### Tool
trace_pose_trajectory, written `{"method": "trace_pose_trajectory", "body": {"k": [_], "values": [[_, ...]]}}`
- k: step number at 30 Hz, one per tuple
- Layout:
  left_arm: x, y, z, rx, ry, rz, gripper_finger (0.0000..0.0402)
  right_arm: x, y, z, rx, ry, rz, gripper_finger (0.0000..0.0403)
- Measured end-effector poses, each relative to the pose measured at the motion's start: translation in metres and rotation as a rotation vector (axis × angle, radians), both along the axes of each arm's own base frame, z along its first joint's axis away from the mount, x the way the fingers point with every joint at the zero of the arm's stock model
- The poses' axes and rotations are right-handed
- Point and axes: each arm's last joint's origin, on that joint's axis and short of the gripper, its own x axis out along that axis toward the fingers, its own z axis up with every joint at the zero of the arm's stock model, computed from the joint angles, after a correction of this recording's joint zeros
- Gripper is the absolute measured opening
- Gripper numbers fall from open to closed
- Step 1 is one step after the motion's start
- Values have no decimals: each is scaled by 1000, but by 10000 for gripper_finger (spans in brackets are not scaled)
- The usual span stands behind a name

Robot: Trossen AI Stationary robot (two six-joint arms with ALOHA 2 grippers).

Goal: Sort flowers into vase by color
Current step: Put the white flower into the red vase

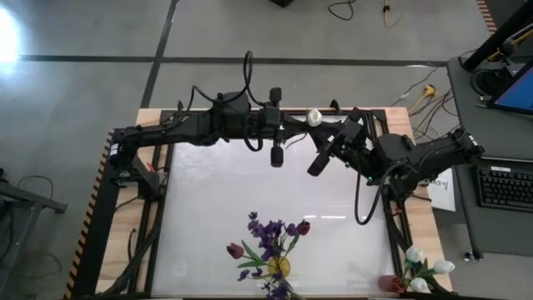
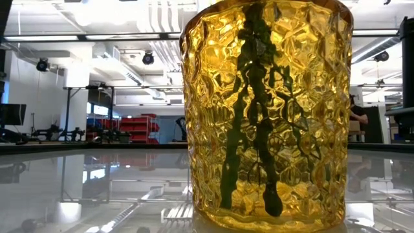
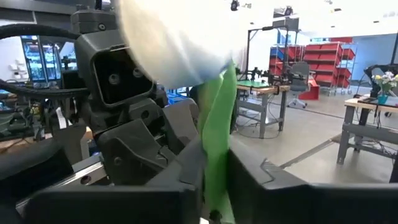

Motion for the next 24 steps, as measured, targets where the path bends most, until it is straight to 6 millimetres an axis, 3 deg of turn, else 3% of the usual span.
{"method": "trace_pose_trajectory", "body": {"k": [3,6,15,19,24], "values": [[0,0,-1,-11,10,-2,8,0,0,-1,-3,6,-1,18],[-5,-1,1,-13,34,-19,34,0,0,-1,1,4,2,15],[-39,-3,6,-8,205,-8,172,-7,-1,4,7,-14,24,14],[-62,-7,15,-10,248,-24,211,-24,-1,15,-15,-60,257,13],[-85,-14,31,-112,211,-155,221,-57,-1,25,26,-69,588,13]]}}
